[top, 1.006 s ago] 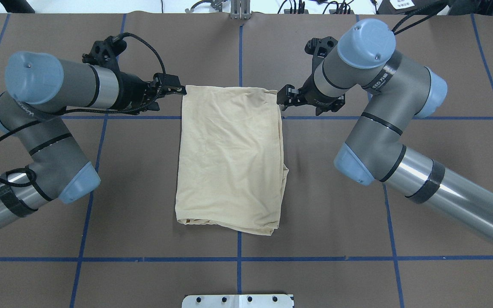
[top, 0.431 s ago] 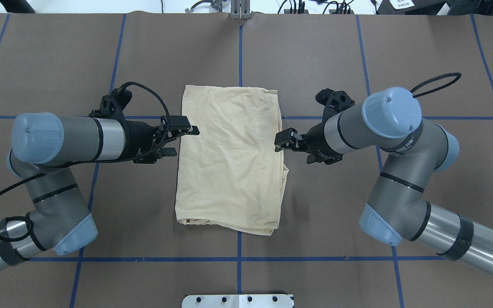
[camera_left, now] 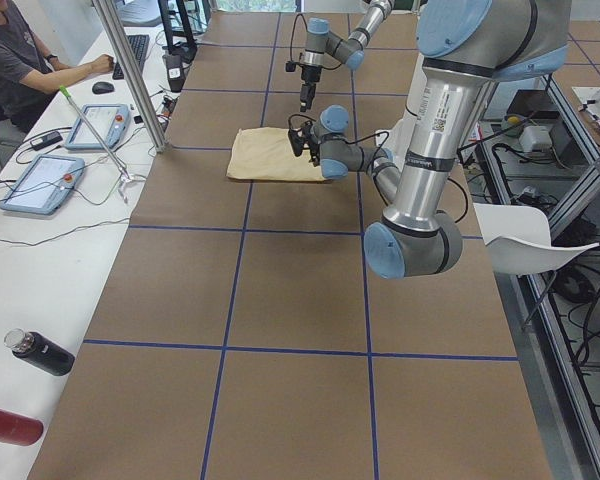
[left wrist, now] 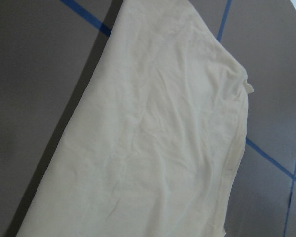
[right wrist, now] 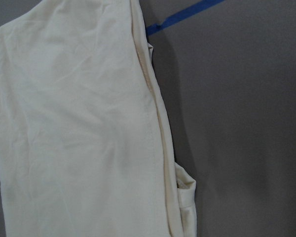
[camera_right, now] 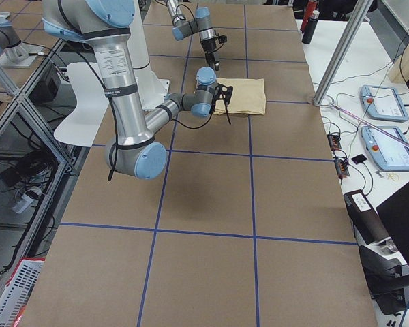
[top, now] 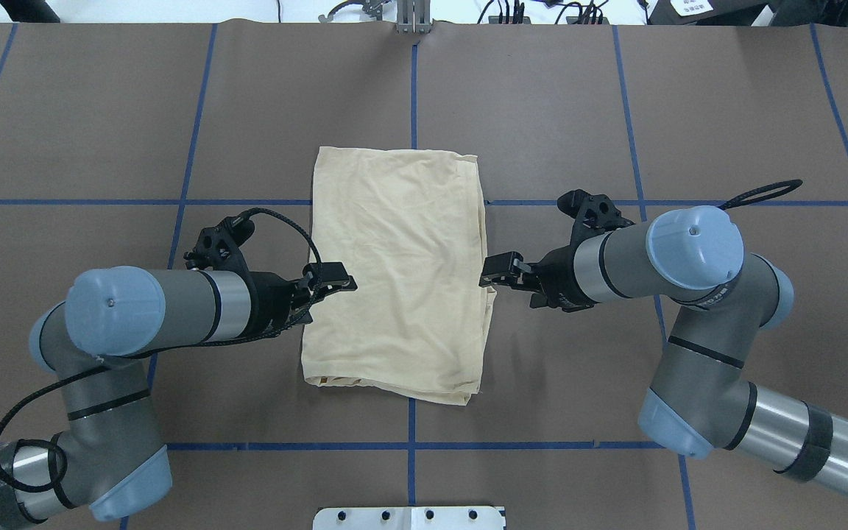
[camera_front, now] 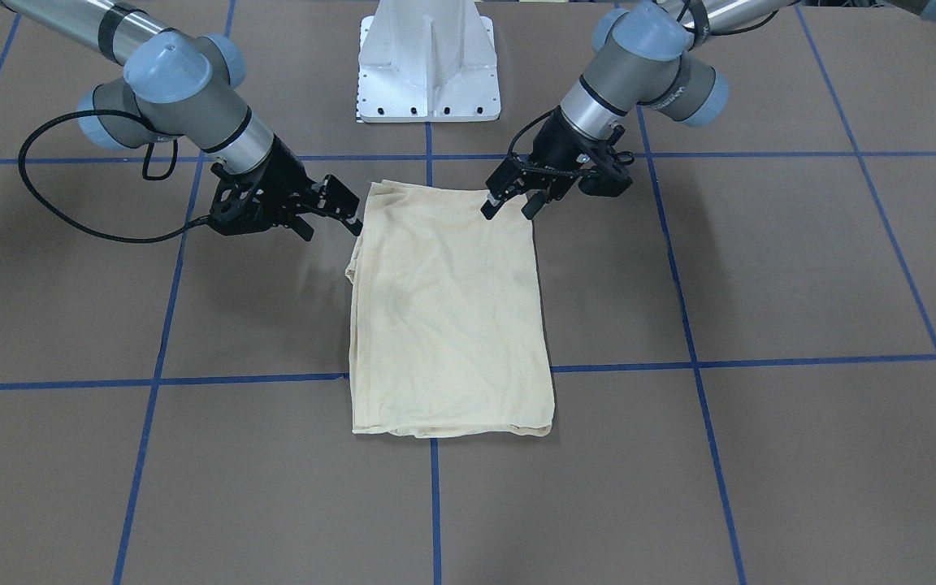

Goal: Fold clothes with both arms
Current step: 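Lower both grippers to the shirt's side edges near the robot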

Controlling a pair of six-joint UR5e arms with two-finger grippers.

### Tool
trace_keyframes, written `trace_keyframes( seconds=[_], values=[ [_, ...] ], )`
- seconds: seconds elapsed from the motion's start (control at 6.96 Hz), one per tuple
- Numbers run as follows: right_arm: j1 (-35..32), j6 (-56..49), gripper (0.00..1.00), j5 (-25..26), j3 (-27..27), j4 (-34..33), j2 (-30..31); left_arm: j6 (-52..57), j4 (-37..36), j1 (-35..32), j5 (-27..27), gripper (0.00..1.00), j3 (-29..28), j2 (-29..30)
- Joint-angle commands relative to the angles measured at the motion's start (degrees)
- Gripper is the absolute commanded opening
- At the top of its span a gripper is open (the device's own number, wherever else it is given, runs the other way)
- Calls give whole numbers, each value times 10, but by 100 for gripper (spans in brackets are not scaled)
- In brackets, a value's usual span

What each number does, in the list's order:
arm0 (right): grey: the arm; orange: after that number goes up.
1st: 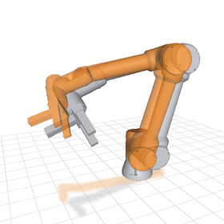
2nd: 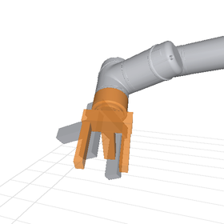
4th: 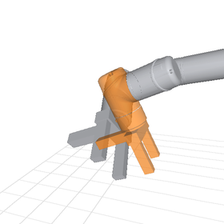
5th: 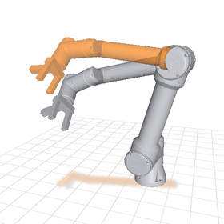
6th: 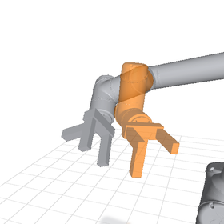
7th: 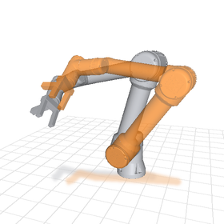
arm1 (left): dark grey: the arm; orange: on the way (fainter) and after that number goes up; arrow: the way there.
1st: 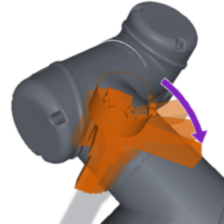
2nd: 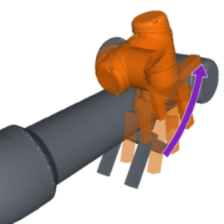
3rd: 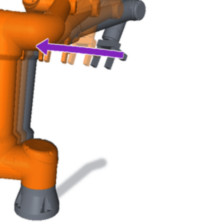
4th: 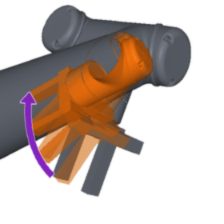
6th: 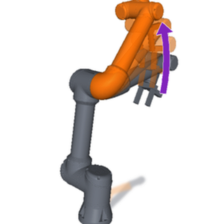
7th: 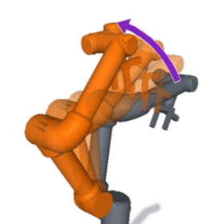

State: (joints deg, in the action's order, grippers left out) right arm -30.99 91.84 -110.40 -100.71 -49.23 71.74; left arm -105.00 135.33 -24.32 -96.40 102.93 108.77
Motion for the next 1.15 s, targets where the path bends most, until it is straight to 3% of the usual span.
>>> trace_keyframes(
  seconds=[0.0, 1.01],
  values=[
    [4, 11, 100, 1, -2, 1, -4, 4, -9, 18, 12, 100, 0, -16],
    [7, 14, 100, -3, 0, 0, -7, 1, -10, 58, 11, 100, -15, -35]
  ],
)
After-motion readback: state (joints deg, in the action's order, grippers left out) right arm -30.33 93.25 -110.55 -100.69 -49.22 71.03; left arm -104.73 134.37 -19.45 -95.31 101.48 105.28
